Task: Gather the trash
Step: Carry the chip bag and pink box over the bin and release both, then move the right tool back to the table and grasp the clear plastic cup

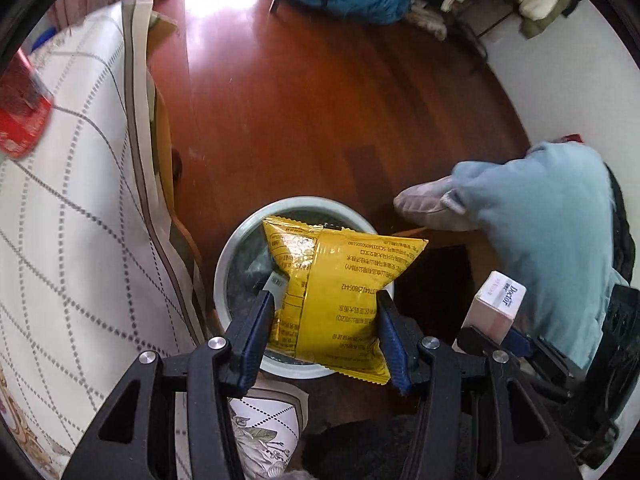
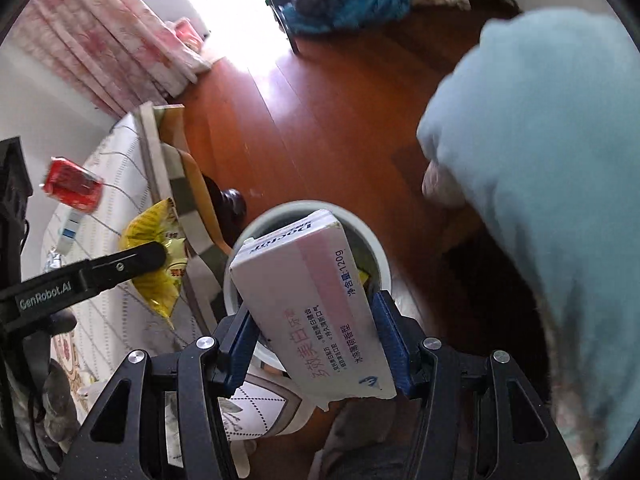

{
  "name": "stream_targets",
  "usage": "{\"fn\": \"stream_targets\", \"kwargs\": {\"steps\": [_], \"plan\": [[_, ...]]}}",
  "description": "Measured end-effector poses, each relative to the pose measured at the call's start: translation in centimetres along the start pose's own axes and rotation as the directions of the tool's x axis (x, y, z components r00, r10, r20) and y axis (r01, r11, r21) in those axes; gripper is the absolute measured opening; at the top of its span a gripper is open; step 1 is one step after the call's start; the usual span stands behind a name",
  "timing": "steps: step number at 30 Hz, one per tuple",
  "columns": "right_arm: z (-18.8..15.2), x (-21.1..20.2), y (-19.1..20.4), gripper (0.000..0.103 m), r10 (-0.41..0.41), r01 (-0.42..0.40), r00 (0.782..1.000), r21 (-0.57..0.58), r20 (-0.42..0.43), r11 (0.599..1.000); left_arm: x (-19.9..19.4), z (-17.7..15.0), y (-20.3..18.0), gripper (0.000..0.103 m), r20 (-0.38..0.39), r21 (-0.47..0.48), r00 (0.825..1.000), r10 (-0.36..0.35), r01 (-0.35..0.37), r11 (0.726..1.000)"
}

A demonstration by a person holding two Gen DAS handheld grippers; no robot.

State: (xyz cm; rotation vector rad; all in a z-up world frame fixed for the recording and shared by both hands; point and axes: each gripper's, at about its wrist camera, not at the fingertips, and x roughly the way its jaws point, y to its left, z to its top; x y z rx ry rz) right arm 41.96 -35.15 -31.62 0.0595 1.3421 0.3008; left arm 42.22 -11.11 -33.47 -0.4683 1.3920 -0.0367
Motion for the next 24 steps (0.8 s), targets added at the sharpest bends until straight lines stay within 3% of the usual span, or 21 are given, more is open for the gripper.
{"fn": "stream_targets", "kwargs": {"steps": [3,5,6,7,11,12,13,14,18,22,24], "plan": [[0.2,2.1,-0.5,0.058,0.004,-0.004,0.999,0.020,-0.036,1.000,1.2,0.6,0.1,0.052,-0.037,-0.002,0.999,0.004,-0.004,1.000],[0.6,3.6,-0.6,0.058,0.003,-0.001,0.998,0.031,-0.055,1.000,1.7,1.2,0.1,0.076,-0.045,-0.012,0.999,0.002,-0.002,1.000],[0.9,4.2,-0.5,0.058,-0.006,0.008,0.998,0.033,-0.062,0.999,1.6,1.3,0.2,0.094,-0.039,-0.018,0.999,0.000,-0.001,1.000],[1.0,4.7,-0.5,0.058,-0.019,0.022,0.997,0.038,-0.073,0.999,1.3,1.4,0.3,0.096,-0.028,-0.027,1.000,-0.007,0.006,1.000],[1.7,7.0,-0.7,0.061,-0.011,0.017,0.993,0.053,-0.116,0.998,0.2,0.6,0.9,0.096,0.004,-0.037,1.000,0.028,-0.028,0.999],[1.8,7.2,-0.6,0.069,-0.010,0.016,0.992,0.050,-0.123,0.999,-0.4,0.4,0.8,0.096,0.019,-0.029,0.998,0.055,-0.054,0.998],[1.9,7.4,-0.5,0.091,-0.016,0.022,0.992,0.050,-0.124,0.999,-0.6,0.1,1.0,0.096,0.032,-0.025,0.997,0.073,-0.072,0.997],[1.8,7.4,-0.4,0.102,-0.008,0.014,0.993,0.049,-0.120,0.999,-1.2,-0.3,1.1,0.096,0.047,-0.024,0.995,0.089,-0.088,0.996],[1.6,6.6,0.5,0.103,-0.015,0.018,0.995,0.037,-0.094,0.999,-3.7,-1.8,1.9,0.096,0.129,-0.014,0.971,0.201,-0.201,0.979],[0.6,4.7,1.8,0.103,-0.091,0.090,0.995,-0.005,-0.052,0.996,-6.3,-4.3,2.9,0.096,0.195,-0.031,0.931,0.309,-0.309,0.950],[0.1,3.9,2.4,0.103,-0.135,0.134,0.990,-0.023,-0.038,0.991,-6.8,-5.7,3.1,0.096,0.199,-0.023,0.921,0.335,-0.337,0.941]]}}
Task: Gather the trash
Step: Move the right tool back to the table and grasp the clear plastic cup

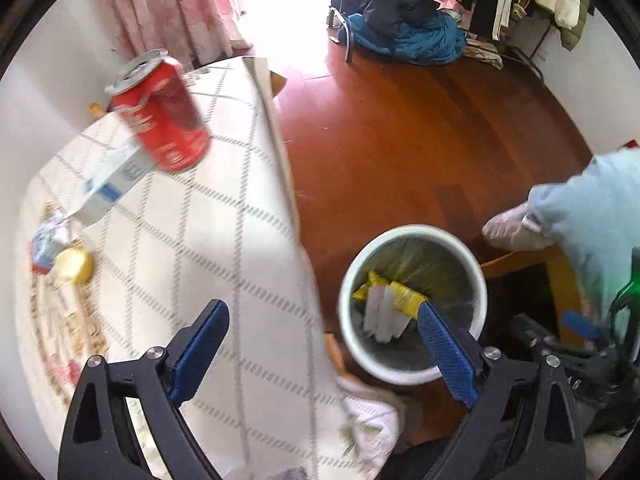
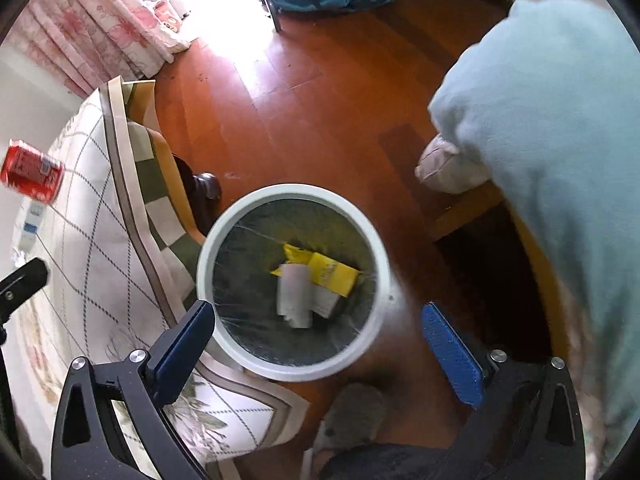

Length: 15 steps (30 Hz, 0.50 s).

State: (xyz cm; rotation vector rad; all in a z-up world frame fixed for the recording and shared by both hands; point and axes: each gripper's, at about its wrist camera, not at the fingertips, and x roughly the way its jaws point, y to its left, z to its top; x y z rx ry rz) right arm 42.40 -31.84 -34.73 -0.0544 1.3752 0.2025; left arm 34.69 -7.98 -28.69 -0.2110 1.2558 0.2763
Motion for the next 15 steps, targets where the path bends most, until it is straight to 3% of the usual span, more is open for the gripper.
{"fn": "stream_targets", "kwargs": {"steps": [3,9,15], "plan": [[-1.7,-1.6,0.7,0.103,-0.078,0.078,0.997,-0.023,0.009,0.997,-0.8,-2.1,-0.1,0.096,-0.012,0.020,1.000,0.011,-0.011,1.000],[-4.6,-5.9,1.8,0.103,-0.087,0.088,0.995,-0.018,0.053,0.996,-3.8,-4.0,-0.2,0.096,0.018,0.018,1.000,0.007,-0.007,1.000],[-6.2,-13.3,3.0,0.103,-0.067,0.073,0.986,-0.031,0.152,0.997,-10.1,-5.2,0.4,0.096,0.101,0.005,0.995,-0.019,0.018,1.000]]}}
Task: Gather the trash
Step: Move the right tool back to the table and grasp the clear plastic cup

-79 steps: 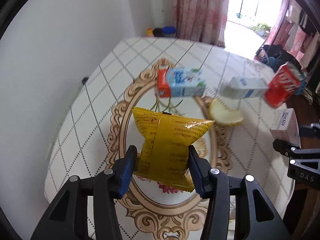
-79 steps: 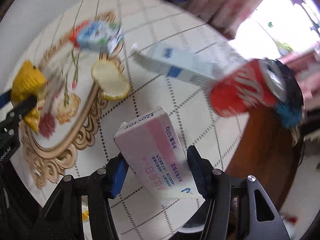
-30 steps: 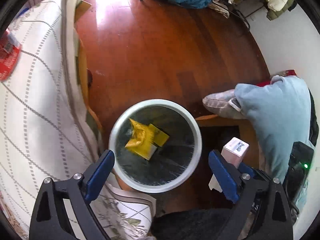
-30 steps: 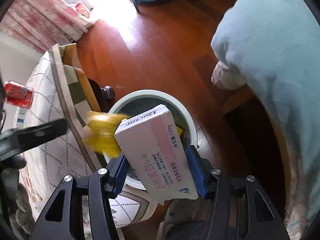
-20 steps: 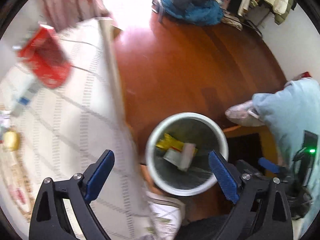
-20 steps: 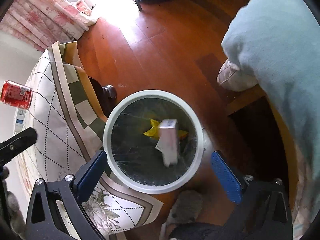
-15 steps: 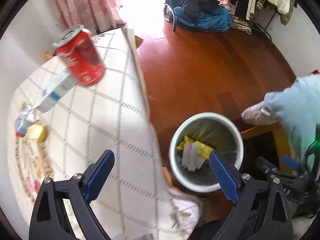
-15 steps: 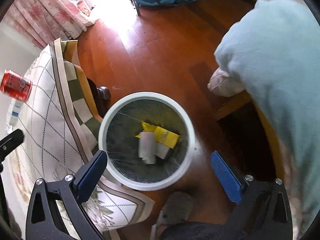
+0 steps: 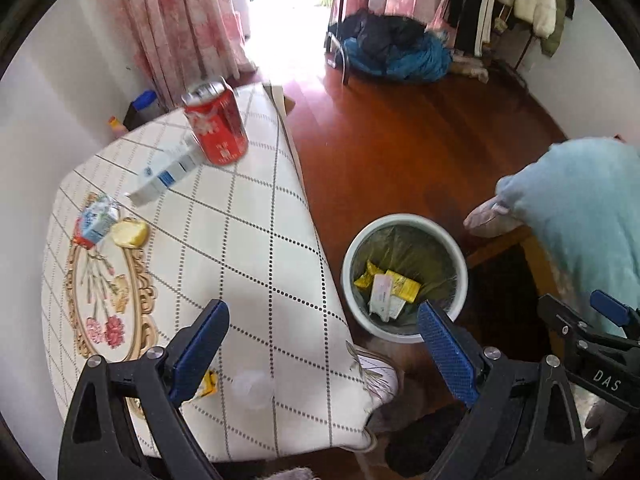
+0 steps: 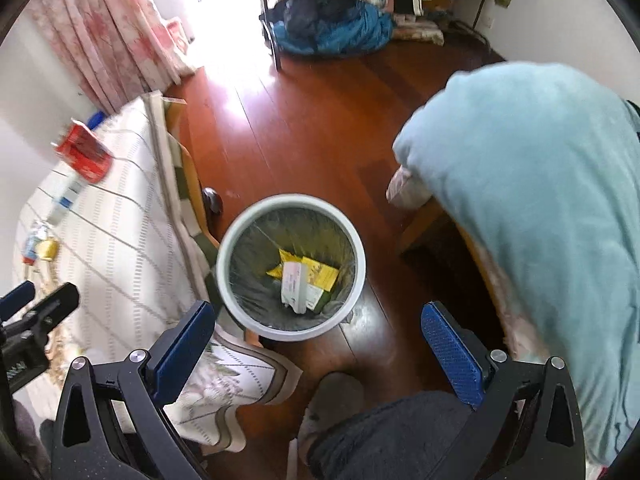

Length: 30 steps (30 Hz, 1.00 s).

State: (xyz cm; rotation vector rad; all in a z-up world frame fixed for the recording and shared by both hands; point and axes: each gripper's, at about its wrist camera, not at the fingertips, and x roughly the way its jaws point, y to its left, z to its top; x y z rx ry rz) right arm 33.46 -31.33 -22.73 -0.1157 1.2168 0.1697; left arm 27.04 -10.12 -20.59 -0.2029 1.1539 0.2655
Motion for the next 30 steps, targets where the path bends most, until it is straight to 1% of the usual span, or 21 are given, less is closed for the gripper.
{"fn": "stream_targets", "kwargs": {"steps": [3,5,8,11,12,14,16,17,20,21,22,24,25,26,30], "plan": [[-0.1,-3.3,0.5,0.103,0.017,-0.017,0.999,-0.004,0.039,1.000,-2.9,0.0,0.5,0.096,0.041,-0.013,0.999,-0.010,0.011,1.000],[-0.1,-5.8,1.0,0.103,0.030,-0.029,0.997,-0.009,0.070,1.000,-5.3,0.0,1.6,0.096,0.075,-0.028,0.997,-0.014,0.016,0.999],[-0.1,-9.1,2.1,0.103,0.072,-0.071,0.991,-0.015,0.110,0.997,-7.6,-0.1,3.7,0.096,0.109,-0.061,0.994,-0.003,0.010,0.998],[-0.7,-10.7,3.9,0.103,0.126,-0.123,0.985,-0.034,0.114,0.992,-8.8,-1.2,7.0,0.096,0.123,-0.106,0.991,0.057,-0.044,0.993],[-1.0,-11.0,4.8,0.103,0.147,-0.143,0.983,-0.042,0.106,0.989,-8.7,-1.9,8.7,0.096,0.117,-0.131,0.989,0.093,-0.078,0.988],[-1.9,-10.8,6.8,0.103,0.180,-0.174,0.980,-0.075,0.084,0.982,-7.9,-3.4,11.3,0.096,0.090,-0.166,0.986,0.143,-0.127,0.978],[-3.0,-9.1,9.1,0.103,0.217,-0.213,0.976,-0.097,0.032,0.972,-6.0,-5.3,14.3,0.096,0.029,-0.208,0.982,0.187,-0.177,0.962],[-3.6,-7.9,10.4,0.103,0.245,-0.244,0.969,-0.099,-0.003,0.965,-5.1,-6.3,15.5,0.096,0.005,-0.224,0.979,0.202,-0.196,0.955],[-5.7,-4.7,13.6,0.103,0.287,-0.296,0.954,-0.123,-0.080,0.947,-1.5,-9.5,18.6,0.096,-0.086,-0.256,0.963,0.256,-0.270,0.928],[-6.4,-3.5,14.8,0.101,0.301,-0.313,0.948,-0.130,-0.108,0.941,-0.1,-10.5,19.4,0.096,-0.118,-0.261,0.957,0.266,-0.288,0.921],[-7.1,-1.9,16.3,0.095,0.321,-0.340,0.937,-0.142,-0.139,0.930,0.8,-11.4,20.0,0.096,-0.141,-0.262,0.952,0.271,-0.300,0.917],[-8.2,0.6,18.5,0.090,0.324,-0.353,0.928,-0.159,-0.182,0.922,2.6,-12.6,20.8,0.096,-0.176,-0.262,0.945,0.274,-0.313,0.913],[-8.5,1.6,19.3,0.089,0.326,-0.359,0.925,-0.164,-0.196,0.919,3.5,-13.1,21.2,0.096,-0.189,-0.264,0.943,0.274,-0.317,0.911],[-8.8,2.6,20.1,0.089,0.325,-0.362,0.922,-0.169,-0.209,0.917,4.3,-13.7,21.5,0.096,-0.202,-0.262,0.940,0.276,-0.323,0.909],[-9.6,6.2,23.0,0.081,0.305,-0.355,0.920,-0.195,-0.245,0.914,6.5,-14.6,22.4,0.096,-0.250,-0.260,0.930,0.269,-0.332,0.907]]}}
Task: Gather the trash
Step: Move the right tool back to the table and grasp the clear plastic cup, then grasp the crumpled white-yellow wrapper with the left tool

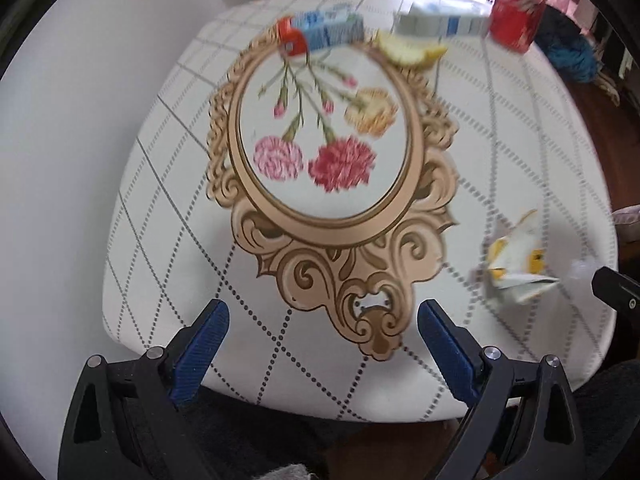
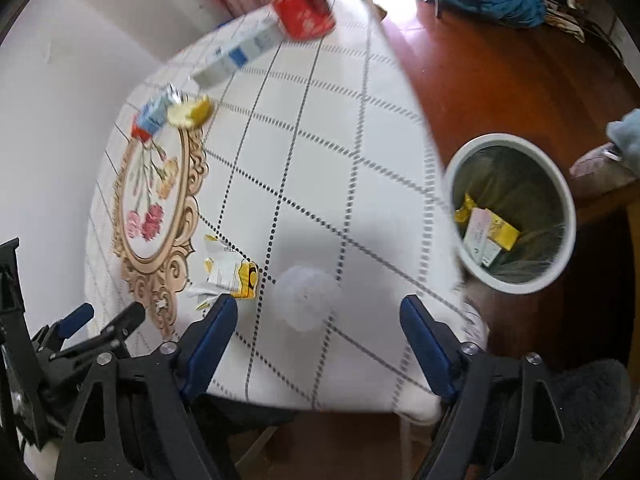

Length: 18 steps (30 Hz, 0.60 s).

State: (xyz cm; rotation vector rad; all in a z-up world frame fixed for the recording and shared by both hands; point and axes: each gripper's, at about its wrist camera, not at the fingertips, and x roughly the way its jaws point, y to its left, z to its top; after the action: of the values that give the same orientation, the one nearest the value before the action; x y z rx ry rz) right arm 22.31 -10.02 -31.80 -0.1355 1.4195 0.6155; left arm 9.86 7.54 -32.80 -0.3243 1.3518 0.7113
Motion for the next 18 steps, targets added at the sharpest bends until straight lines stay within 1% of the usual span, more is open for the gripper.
{"fn": "stream_targets", "kwargs": {"steps": [2,3,4,5,6,9,10,12,14,16,17,18], "plan": [[0.3,1.0,0.6,0.077,0.006,-0.006,1.000,-0.007,-0.012,1.000,0.8,0.0,0.2,0.096,-0.015,-0.007,1.000,-0.005,0.005,1.000],[0.3,1.6,1.0,0.071,0.008,-0.008,1.000,-0.014,-0.018,1.000,1.1,0.0,0.2,0.096,-0.021,-0.010,1.000,-0.005,0.005,1.000],[0.4,1.9,1.2,0.062,0.013,-0.013,1.000,-0.018,-0.022,1.000,1.4,0.1,0.3,0.096,-0.028,-0.009,1.000,-0.006,0.005,1.000],[0.3,2.4,1.5,0.056,0.011,-0.011,0.999,-0.024,-0.030,1.000,1.4,0.1,0.3,0.096,-0.032,-0.010,0.999,-0.006,0.006,1.000],[0.4,2.8,1.6,0.044,0.003,-0.004,0.999,-0.027,-0.035,1.000,1.5,0.0,0.4,0.096,-0.034,-0.011,0.999,-0.007,0.006,1.000],[0.1,3.0,1.6,0.044,0.018,-0.018,1.000,-0.019,-0.026,1.000,1.3,0.1,0.6,0.096,-0.044,-0.027,0.999,-0.027,0.025,0.999],[0.1,2.8,1.4,0.044,0.020,-0.020,1.000,-0.014,-0.019,1.000,0.9,0.2,0.8,0.096,-0.040,-0.044,0.998,-0.048,0.046,0.998],[0.1,2.0,0.8,0.044,0.005,-0.005,1.000,-0.008,-0.003,1.000,-0.1,0.6,1.2,0.096,-0.018,-0.096,0.993,-0.121,0.119,0.988],[0.0,0.8,-0.3,0.044,-0.021,0.021,1.000,0.001,0.016,1.000,-1.1,0.8,1.1,0.096,0.002,-0.162,0.974,-0.225,0.222,0.961],[-0.3,-0.3,-1.7,0.044,-0.047,0.047,0.998,0.017,0.033,0.999,-1.6,1.0,0.1,0.095,-0.004,-0.199,0.943,-0.333,0.326,0.924],[-0.3,-0.6,-2.5,0.044,-0.059,0.058,0.998,0.029,0.037,0.998,-1.5,1.1,-0.8,0.095,-0.015,-0.209,0.921,-0.389,0.377,0.902],[-0.3,-0.8,-3.0,0.044,-0.065,0.063,0.997,0.039,0.037,0.997,-1.3,1.3,-1.5,0.090,-0.026,-0.214,0.910,-0.414,0.400,0.891]]}}
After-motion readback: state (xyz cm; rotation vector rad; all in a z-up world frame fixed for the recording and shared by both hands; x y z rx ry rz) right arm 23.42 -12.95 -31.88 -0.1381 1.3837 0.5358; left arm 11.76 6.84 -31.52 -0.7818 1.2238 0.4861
